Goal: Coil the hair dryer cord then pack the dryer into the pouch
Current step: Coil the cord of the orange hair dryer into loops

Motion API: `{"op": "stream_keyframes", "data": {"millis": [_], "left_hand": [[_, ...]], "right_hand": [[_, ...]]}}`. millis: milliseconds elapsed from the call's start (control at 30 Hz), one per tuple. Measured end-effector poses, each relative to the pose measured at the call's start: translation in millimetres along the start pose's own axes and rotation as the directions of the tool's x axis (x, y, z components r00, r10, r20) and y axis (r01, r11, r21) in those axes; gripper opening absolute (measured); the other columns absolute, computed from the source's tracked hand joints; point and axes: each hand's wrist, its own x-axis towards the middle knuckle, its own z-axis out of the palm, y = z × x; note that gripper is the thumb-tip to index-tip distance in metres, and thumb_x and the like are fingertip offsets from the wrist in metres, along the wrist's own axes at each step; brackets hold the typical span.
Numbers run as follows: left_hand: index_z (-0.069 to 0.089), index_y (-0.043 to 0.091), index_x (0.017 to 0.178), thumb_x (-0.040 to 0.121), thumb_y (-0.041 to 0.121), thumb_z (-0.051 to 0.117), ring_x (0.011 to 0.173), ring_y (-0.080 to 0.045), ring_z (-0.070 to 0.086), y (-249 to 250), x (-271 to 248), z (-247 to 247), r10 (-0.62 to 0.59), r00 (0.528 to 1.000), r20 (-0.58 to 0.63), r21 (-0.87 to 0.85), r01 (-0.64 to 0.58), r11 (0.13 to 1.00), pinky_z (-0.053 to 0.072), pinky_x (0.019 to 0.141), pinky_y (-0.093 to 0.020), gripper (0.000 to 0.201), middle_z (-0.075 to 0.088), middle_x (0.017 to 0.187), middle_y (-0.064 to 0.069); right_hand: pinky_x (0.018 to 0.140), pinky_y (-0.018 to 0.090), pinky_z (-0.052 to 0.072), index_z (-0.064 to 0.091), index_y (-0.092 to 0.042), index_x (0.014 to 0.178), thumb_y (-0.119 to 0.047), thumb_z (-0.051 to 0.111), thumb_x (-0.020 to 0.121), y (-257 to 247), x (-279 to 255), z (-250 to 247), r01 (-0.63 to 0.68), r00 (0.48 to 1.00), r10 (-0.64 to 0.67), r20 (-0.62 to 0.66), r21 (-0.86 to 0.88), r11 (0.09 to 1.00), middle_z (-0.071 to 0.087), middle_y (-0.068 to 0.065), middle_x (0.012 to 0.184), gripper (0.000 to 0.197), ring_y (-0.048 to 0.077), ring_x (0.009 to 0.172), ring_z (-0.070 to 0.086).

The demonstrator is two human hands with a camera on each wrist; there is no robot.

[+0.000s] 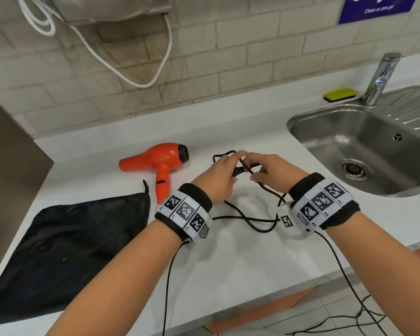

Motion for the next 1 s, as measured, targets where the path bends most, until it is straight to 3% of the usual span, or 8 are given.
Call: {"op": "stream_keyframes", "data": {"millis": [67, 233, 333, 567, 700, 800, 933, 1000], "left_hand": [[0.031, 0.02, 0.139, 0.093, 0.016, 0.045, 0.112, -0.026, 0.05, -3.0, 0.1, -1.0, 0.005, 1.0, 0.0, 0.023, -0.005, 1.0, 0.039, 0.093, -0.032, 0.048, 0.048, 0.126, -0.012], [0.06, 0.01, 0.098, 0.093, 0.029, 0.047, 0.086, -0.024, 0.059, -18.0, 3.0, -20.4, 0.007, 0.964, -0.265, 0.043, 0.004, 0.999, 0.048, 0.078, -0.037, 0.023, 0.065, 0.094, -0.009], [0.062, 0.008, 0.094, 0.092, 0.029, 0.051, 0.08, -0.026, 0.061, -38.4, 6.9, -32.5, -0.097, 0.906, -0.411, -0.002, 0.105, 0.994, 0.049, 0.074, -0.033, 0.023, 0.067, 0.086, -0.011], [0.065, 0.014, 0.098, 0.092, 0.041, 0.046, 0.092, -0.031, 0.062, -70.8, 23.1, -34.9, -0.419, 0.759, -0.498, 0.044, 0.505, 0.862, 0.043, 0.068, -0.032, 0.033, 0.068, 0.097, -0.012], [0.052, 0.017, 0.125, 0.091, 0.034, 0.05, 0.087, -0.029, 0.065, -71.0, 29.5, -20.9, -0.435, 0.844, -0.315, -0.186, 0.394, 0.9, 0.05, 0.079, -0.033, 0.037, 0.067, 0.099, -0.01], [0.045, 0.019, 0.131, 0.095, 0.035, 0.043, 0.066, -0.016, 0.063, -44.3, 21.6, -8.8, -0.322, 0.935, -0.148, -0.362, 0.251, 0.898, 0.046, 0.069, -0.026, 0.04, 0.063, 0.104, -0.001], [0.052, 0.018, 0.115, 0.096, 0.046, 0.029, 0.073, -0.014, 0.062, -3.4, 8.6, 7.1, -0.257, 0.96, 0.115, -0.692, 0.263, 0.672, 0.046, 0.058, -0.024, 0.04, 0.062, 0.102, 0.002], [0.052, 0.015, 0.109, 0.097, 0.04, 0.035, 0.081, -0.016, 0.063, 3.6, 7.0, 11.9, -0.253, 0.963, 0.096, -0.788, 0.229, 0.572, 0.05, 0.062, -0.025, 0.032, 0.063, 0.102, -0.003]], "right_hand": [[0.06, 0.004, 0.036, 0.056, -0.01, 0.103, -0.003, 0.055, 0.086, 0.9, -0.2, 2.1, 0.013, 1.0, -0.013, 0.017, 0.016, 1.0, 0.059, 0.001, 0.103, 0.018, 0.002, 0.062, 0.049], [0.074, 0.023, 0.038, 0.055, -0.013, 0.111, -0.015, 0.05, 0.092, 12.9, -2.8, -2.0, -0.072, 0.997, 0.072, -0.028, -0.022, 0.997, 0.063, 0.005, 0.103, 0.021, 0.019, 0.079, 0.055], [0.075, 0.022, 0.037, 0.065, -0.006, 0.105, -0.009, 0.047, 0.092, 30.5, -7.1, -13.4, -0.201, 0.972, 0.182, -0.149, -0.122, 0.972, 0.065, 0.014, 0.107, 0.023, 0.025, 0.09, 0.057], [0.064, 0.032, 0.044, 0.065, -0.012, 0.1, -0.016, 0.046, 0.092, 49.3, -28.9, -32.4, -0.441, 0.893, 0.354, -0.279, -0.376, 0.815, 0.064, 0.012, 0.092, 0.021, 0.024, 0.072, 0.054], [0.057, 0.027, 0.039, 0.06, -0.006, 0.1, -0.015, 0.049, 0.092, 39.5, -31.0, -26.4, -0.346, 0.923, 0.294, -0.247, -0.206, 0.915, 0.066, 0.014, 0.087, 0.017, 0.02, 0.06, 0.05], [0.05, 0.02, 0.033, 0.059, -0.012, 0.094, -0.015, 0.052, 0.09, 23.6, -28.3, -18.1, -0.214, 0.957, 0.198, -0.213, -0.053, 0.975, 0.065, 0.003, 0.077, 0.009, 0.008, 0.053, 0.044], [0.044, 0.008, 0.038, 0.053, -0.018, 0.089, -0.012, 0.056, 0.087, 2.2, -18.2, -0.2, -0.092, 0.984, 0.108, -0.144, 0.112, 0.989, 0.06, -0.006, 0.069, 0.007, 0.003, 0.049, 0.048], [0.041, 0.009, 0.04, 0.051, -0.017, 0.09, -0.01, 0.056, 0.086, -5.5, -11.6, 10.5, -0.059, 0.989, 0.084, -0.123, 0.19, 0.98, 0.061, 0.001, 0.078, 0.009, 0.004, 0.048, 0.051]]}}
